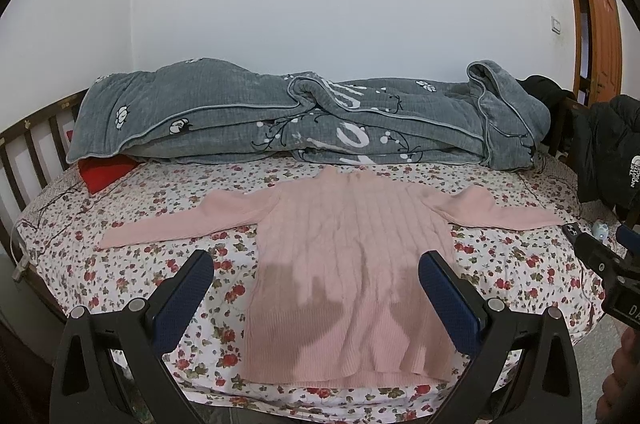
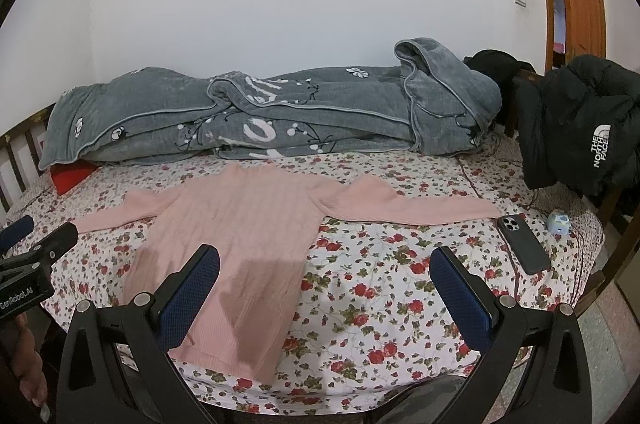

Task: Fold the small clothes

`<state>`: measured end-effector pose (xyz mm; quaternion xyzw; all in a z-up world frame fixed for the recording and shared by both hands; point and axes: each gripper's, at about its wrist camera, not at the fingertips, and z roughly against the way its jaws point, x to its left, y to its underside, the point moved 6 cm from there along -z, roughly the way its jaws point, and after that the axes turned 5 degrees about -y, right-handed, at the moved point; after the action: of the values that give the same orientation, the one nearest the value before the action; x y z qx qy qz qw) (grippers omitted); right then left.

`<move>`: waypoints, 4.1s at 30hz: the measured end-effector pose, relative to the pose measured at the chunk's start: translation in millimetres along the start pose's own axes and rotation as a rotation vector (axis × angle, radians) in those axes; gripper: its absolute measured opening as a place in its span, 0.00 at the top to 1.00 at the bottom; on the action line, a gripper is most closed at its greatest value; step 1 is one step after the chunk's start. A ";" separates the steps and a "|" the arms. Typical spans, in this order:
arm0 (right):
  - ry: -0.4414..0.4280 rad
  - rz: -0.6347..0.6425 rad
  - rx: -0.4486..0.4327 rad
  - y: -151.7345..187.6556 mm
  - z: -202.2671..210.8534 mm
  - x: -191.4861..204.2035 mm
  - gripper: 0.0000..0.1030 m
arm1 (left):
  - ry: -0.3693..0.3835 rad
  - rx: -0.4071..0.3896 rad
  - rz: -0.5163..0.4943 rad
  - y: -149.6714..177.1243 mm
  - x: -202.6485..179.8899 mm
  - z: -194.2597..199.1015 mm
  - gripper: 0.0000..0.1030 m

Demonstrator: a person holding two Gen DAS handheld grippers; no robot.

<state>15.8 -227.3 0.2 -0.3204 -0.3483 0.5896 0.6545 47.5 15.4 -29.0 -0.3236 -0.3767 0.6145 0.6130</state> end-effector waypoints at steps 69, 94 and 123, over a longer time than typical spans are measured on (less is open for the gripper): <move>-0.102 0.040 0.201 42.4 -268.4 27.4 0.10 | -0.359 0.239 0.555 48.2 396.5 -324.1 0.93; -0.092 -0.133 0.024 10.8 -264.7 -128.4 0.10 | 0.194 0.141 -0.031 -104.7 -151.0 -321.0 0.94; -0.052 -0.001 0.081 23.6 -298.0 -71.2 0.10 | -0.090 0.269 0.069 -18.4 45.9 -368.2 0.35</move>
<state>246.9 -298.4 -189.5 -0.2777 -0.3413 0.6110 0.6581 371.6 84.9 -196.8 -0.2234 -0.3065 0.6939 0.6121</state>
